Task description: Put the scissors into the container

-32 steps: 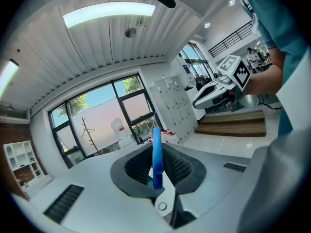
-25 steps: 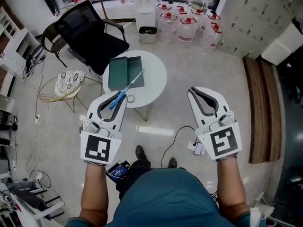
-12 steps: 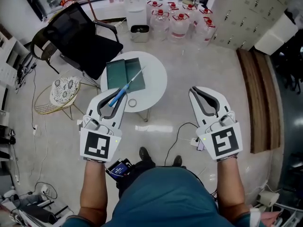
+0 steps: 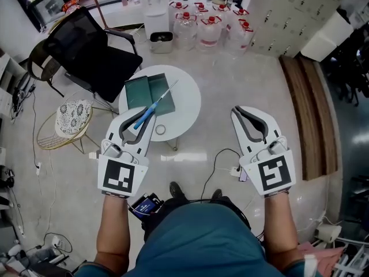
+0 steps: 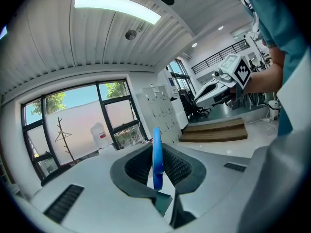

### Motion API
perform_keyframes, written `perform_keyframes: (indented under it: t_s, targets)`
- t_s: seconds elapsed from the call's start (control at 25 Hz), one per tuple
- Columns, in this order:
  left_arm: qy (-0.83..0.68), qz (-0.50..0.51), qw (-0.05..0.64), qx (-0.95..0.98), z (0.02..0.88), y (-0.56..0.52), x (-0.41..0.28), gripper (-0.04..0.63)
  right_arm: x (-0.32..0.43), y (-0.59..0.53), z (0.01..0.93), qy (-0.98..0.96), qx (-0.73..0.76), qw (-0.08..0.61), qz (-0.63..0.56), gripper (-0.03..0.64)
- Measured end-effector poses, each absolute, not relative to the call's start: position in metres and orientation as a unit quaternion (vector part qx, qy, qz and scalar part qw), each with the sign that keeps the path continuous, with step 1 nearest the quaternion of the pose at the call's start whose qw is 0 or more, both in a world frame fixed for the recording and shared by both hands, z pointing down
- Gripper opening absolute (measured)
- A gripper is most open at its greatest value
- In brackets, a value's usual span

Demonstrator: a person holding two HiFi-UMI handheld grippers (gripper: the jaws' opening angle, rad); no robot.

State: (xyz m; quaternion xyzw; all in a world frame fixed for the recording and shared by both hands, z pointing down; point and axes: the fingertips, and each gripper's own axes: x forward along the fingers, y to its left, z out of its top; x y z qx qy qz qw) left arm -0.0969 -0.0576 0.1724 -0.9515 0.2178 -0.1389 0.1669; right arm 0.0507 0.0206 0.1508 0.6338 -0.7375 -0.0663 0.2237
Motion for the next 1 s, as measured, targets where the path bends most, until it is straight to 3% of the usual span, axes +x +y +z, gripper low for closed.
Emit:
perform_keyframes:
  t_s: [0.36,0.76,1.0]
  targets:
    - [0.234,-0.146,0.159,-0.948,0.178,-0.062,-0.112,0.064,0.043,0.011,0.155,-0.748,0.621,0.225,-0.063,0.038]
    - [0.322,-0.184,0.155,-0.916,0.163,-0.095,-0.138,0.064,0.035,-0.07,0.148,-0.812,0.545,0.197,-0.075,0.038]
    - [0.368,-0.207,0.138,-0.896,0.175,-0.114,-0.112,0.064,0.063,-0.102,0.16,-0.841,0.503,0.188,-0.073,0.038]
